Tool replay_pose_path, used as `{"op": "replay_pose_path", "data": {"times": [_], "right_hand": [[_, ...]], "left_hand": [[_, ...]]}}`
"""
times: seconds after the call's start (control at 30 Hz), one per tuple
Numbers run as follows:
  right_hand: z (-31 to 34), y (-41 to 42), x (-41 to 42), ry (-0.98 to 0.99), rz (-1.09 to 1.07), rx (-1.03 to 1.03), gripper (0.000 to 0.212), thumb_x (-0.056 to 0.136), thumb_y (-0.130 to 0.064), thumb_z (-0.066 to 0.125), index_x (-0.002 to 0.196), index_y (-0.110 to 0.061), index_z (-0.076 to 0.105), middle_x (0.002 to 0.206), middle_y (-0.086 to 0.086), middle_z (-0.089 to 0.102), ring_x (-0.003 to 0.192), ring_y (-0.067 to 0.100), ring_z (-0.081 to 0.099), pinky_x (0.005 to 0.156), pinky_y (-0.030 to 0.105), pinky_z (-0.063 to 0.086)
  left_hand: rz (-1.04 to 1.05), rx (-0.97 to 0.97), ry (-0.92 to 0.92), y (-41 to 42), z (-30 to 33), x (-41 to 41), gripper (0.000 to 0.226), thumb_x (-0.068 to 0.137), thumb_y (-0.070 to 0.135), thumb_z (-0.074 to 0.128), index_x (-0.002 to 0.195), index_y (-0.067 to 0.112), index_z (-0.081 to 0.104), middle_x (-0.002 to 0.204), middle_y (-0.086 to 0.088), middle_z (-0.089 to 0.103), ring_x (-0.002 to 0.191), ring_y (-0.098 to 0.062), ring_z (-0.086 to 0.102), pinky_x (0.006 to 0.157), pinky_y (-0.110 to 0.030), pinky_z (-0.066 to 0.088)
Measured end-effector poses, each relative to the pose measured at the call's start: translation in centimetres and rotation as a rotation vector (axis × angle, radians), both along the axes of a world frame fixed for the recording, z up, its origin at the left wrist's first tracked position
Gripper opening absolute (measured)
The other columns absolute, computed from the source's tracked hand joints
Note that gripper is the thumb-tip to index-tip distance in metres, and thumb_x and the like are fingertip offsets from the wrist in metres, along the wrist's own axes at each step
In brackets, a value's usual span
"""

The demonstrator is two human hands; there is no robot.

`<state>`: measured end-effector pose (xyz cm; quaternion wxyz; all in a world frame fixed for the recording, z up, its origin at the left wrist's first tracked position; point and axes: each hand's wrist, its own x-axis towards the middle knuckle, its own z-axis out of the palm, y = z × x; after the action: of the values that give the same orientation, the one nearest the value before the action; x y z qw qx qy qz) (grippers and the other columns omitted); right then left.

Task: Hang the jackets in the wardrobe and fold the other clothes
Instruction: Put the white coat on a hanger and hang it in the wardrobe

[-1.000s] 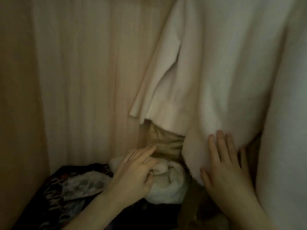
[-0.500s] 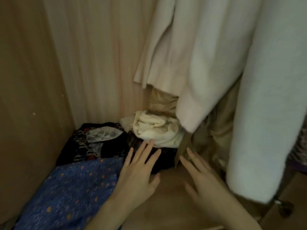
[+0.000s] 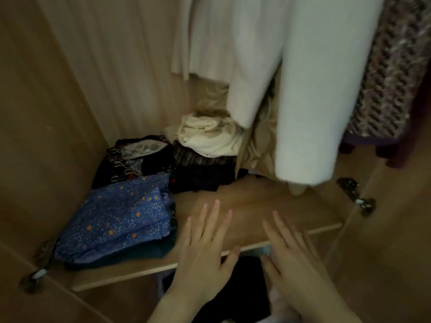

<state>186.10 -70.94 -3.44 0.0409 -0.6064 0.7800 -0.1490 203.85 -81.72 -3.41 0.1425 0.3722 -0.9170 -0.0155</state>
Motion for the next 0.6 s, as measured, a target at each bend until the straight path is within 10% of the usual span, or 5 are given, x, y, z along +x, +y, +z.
{"op": "replay_pose_path", "data": {"times": [0.27,0.6], "right_hand": [[0.3,7.5,0.5,-0.003,-0.332,0.048,0.083,0.073,-0.069,-0.008,0.149,-0.038,-0.018,0.144,-0.018,-0.038,0.146,0.015,-0.019,0.118,0.044,-0.002],[-0.6,17.8,4.8,0.054,-0.798,0.112,0.081,0.083,-0.068,0.007,0.152,-0.030,-0.013,0.157,-0.001,-0.027,0.147,0.026,-0.017,0.113,0.046,-0.011]], "left_hand": [[-0.232,0.077,-0.078,5.0,-0.5,-2.7,0.065,0.090,0.075,0.004,0.140,0.051,-0.028,0.147,0.019,-0.044,0.134,-0.004,-0.043,0.114,-0.040,-0.019],[-0.575,0.064,-0.060,10.1,-1.0,-5.1,0.068,0.094,0.070,0.011,0.149,0.045,-0.018,0.155,0.012,-0.033,0.141,-0.007,-0.033,0.118,-0.041,-0.014]]}}
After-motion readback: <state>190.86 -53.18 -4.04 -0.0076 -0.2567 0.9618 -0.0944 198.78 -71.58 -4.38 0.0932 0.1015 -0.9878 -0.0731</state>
